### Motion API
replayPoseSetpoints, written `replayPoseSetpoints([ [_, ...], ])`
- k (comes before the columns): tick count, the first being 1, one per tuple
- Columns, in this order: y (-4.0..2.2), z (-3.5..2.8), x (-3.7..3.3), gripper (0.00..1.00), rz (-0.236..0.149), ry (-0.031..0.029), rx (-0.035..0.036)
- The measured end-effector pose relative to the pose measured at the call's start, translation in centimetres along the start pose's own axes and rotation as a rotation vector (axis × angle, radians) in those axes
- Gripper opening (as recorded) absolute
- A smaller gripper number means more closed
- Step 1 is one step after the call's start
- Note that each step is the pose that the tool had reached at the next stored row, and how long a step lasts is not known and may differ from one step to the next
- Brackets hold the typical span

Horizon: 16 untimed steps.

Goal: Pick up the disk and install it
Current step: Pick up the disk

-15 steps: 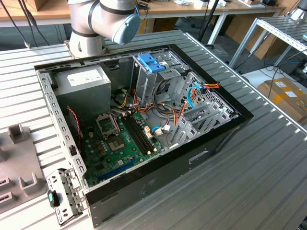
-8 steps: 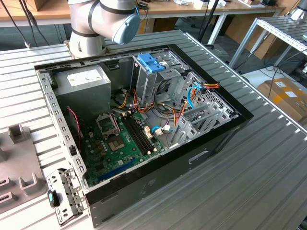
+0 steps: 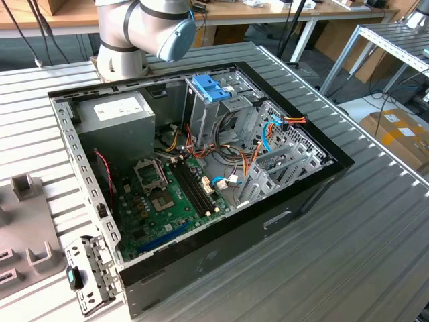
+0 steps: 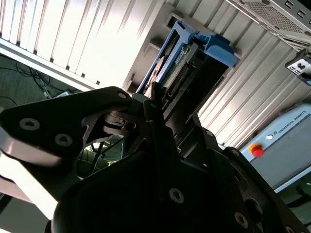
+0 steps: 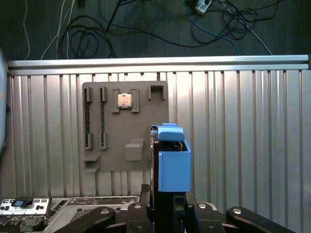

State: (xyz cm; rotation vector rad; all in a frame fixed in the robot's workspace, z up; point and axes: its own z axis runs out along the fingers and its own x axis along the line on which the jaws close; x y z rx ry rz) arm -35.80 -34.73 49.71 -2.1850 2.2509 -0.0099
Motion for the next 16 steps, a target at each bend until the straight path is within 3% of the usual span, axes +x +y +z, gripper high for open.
replayPoseSetpoints([
  [16,-0.90,0.01,-0.02,0.35,0.000,0.0000,0.0000],
])
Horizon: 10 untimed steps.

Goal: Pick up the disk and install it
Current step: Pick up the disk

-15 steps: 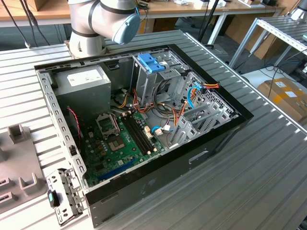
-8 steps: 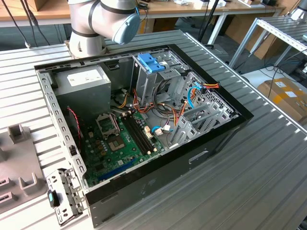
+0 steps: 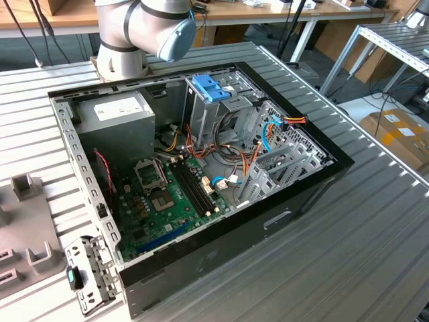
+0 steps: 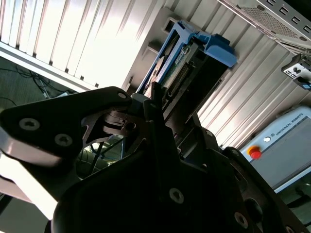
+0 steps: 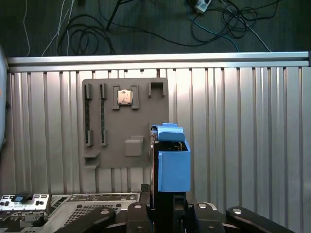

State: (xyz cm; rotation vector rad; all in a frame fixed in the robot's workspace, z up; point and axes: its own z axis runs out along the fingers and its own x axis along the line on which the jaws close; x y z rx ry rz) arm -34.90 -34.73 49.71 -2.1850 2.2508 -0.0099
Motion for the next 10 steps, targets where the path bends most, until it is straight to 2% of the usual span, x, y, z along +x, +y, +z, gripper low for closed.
replayPoseSetpoints([
  [4,-0.60,0.01,-0.02,0.35,0.000,-0.0001,0.0001],
  [10,-2.28,0.02,-0.07,0.35,0.000,-0.0001,0.0001],
])
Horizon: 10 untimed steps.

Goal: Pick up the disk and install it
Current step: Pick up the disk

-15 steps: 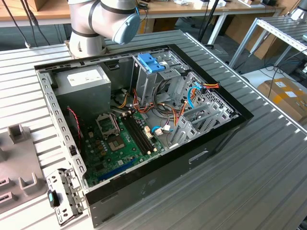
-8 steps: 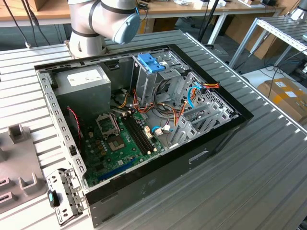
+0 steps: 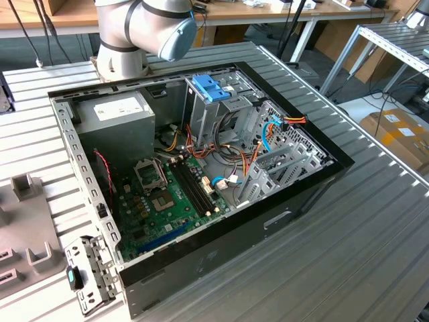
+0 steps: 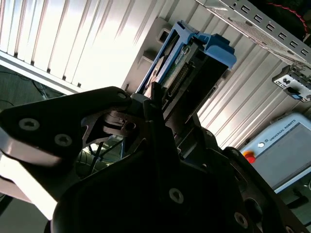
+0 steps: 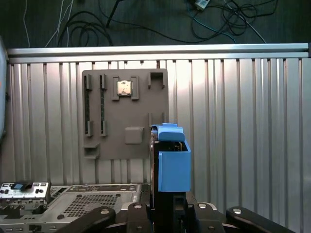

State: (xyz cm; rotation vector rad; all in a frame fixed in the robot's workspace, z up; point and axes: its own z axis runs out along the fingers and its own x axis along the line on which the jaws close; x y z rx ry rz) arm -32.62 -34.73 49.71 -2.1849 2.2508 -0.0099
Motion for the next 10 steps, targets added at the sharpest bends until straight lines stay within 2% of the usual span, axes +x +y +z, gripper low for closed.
replayPoseSetpoints([
  [3,-1.01,0.01,-0.03,0.35,0.000,0.0000,0.0000],
  [10,-2.56,0.02,-0.08,0.35,0.000,0.0000,-0.0001],
])
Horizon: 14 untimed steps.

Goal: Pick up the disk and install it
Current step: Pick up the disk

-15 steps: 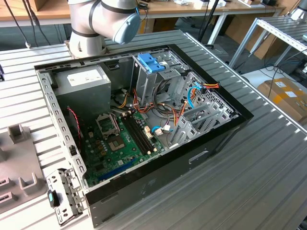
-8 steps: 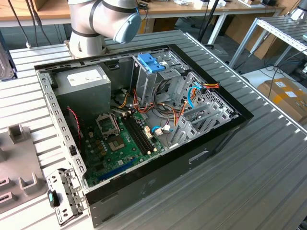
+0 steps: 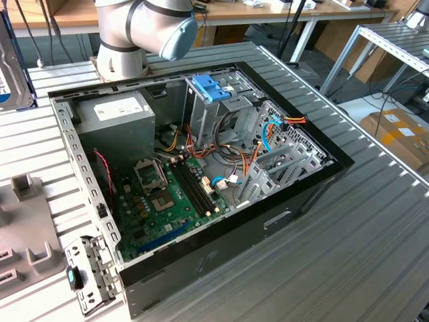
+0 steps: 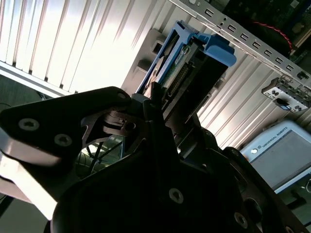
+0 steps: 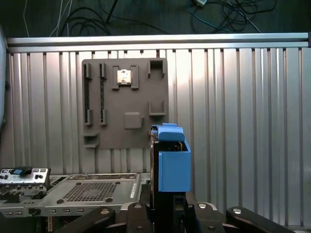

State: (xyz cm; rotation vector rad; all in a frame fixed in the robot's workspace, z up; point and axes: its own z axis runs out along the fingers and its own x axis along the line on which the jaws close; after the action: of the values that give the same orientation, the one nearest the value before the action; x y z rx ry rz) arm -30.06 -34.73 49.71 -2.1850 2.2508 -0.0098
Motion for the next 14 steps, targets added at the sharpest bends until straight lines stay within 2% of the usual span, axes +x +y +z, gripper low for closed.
replayPoseSetpoints([
  [2,-0.36,0.01,-0.01,0.35,0.000,0.0000,0.0000],
  [6,-1.50,0.01,-0.04,0.35,0.000,0.0000,0.0000],
  [14,-3.04,0.02,-0.09,0.35,0.000,0.0000,0.0000],
])
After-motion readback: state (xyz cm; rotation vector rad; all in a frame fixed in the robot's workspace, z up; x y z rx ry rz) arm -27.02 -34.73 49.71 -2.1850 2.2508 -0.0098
